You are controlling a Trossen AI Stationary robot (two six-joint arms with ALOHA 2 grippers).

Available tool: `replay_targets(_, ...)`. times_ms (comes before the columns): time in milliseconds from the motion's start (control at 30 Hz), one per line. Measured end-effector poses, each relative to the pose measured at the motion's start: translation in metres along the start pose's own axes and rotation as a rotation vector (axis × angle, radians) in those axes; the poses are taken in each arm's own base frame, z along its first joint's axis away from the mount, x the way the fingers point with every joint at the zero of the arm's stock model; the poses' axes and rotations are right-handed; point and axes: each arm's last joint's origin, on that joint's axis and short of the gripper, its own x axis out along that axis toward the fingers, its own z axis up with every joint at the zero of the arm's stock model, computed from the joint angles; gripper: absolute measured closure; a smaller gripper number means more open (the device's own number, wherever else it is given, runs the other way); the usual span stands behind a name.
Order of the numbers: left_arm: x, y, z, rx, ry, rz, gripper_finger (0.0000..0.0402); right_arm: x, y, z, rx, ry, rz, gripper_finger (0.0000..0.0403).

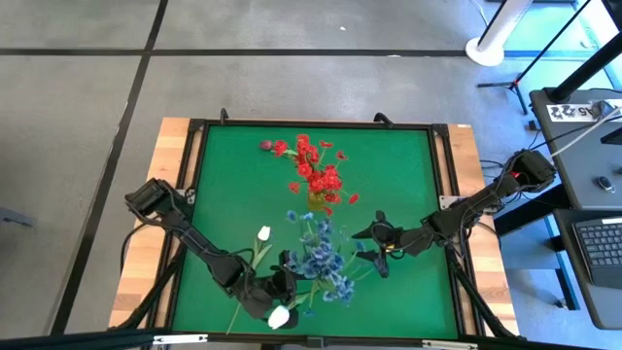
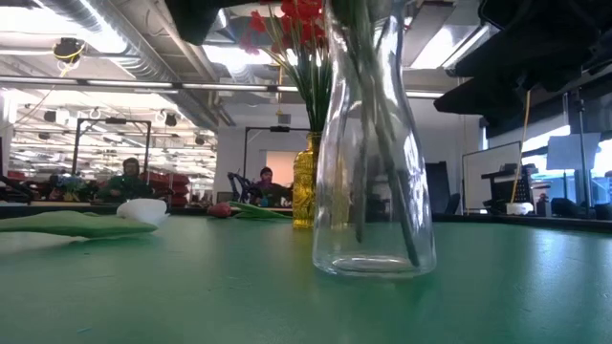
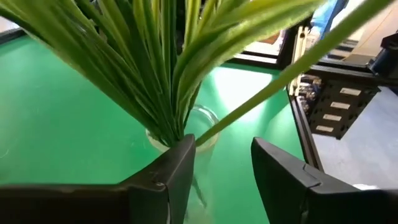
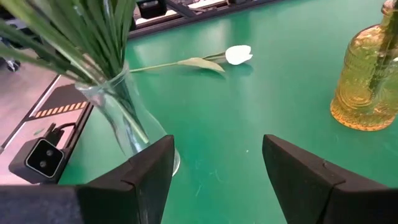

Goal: Sort flowers into vase by color
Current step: Put the bottom white flower into the transparent vase

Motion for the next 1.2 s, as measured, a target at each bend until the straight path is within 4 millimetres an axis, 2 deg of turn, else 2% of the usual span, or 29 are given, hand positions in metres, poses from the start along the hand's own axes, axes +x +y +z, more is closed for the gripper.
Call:
replay_targets(400, -0.031, 0.002, 0.005, -0.025, 0.108, 0.019, 0.0226, 0.000, -0.001, -0.003, -0.016, 0.027, -0.007, 0.0160)
replay_targets(1033, -0.007, 0.018, 0.021, -0.010, 0.090, -0.036, 0.0226, 0.000, 0.000, 0.001, -0.045, -0.019, -0.010, 0.0160)
replay_targets(1200, -0.004, 0.019, 0.023, -0.018, 0.090, -0.059, 0.0226, 0.007, 0.005, -0.006, -0.024, 0.015, 0.060, 0.0160)
